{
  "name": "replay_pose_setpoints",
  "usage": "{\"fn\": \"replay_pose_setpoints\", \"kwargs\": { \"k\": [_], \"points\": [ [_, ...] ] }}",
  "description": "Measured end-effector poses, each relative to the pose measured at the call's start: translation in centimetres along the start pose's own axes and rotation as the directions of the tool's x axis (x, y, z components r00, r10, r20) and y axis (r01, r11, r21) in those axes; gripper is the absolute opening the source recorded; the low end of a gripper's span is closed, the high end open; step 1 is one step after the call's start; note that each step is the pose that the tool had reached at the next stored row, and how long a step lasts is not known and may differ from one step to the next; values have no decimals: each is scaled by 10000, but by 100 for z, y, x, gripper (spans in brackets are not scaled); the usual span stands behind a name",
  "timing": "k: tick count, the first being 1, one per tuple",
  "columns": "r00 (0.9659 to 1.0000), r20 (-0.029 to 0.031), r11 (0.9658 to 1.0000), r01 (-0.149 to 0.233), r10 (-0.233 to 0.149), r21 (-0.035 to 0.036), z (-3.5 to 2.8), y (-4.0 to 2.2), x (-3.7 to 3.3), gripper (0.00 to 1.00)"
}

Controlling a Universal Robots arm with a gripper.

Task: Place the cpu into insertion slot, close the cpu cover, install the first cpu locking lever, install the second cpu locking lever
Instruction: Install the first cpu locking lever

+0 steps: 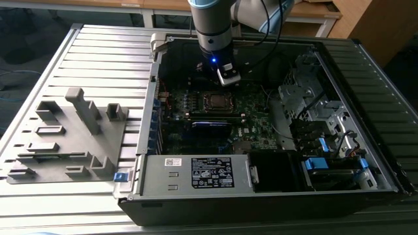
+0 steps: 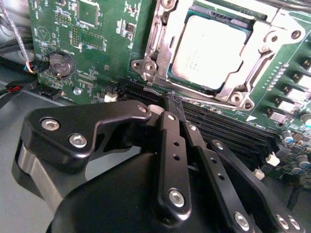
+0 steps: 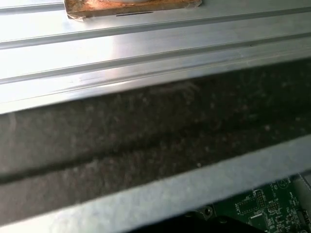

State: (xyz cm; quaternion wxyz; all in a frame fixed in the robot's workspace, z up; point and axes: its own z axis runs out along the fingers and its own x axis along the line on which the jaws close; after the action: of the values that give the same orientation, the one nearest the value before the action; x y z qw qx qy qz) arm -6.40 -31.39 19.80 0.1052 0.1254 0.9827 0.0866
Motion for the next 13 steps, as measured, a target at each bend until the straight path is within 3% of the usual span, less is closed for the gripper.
{"fn": "replay_pose_setpoints", "kwargs": {
  "k": [13],
  "points": [
    [10000, 0, 10000, 0, 0, 1, 3, 8, 0, 11]
  ]
}}
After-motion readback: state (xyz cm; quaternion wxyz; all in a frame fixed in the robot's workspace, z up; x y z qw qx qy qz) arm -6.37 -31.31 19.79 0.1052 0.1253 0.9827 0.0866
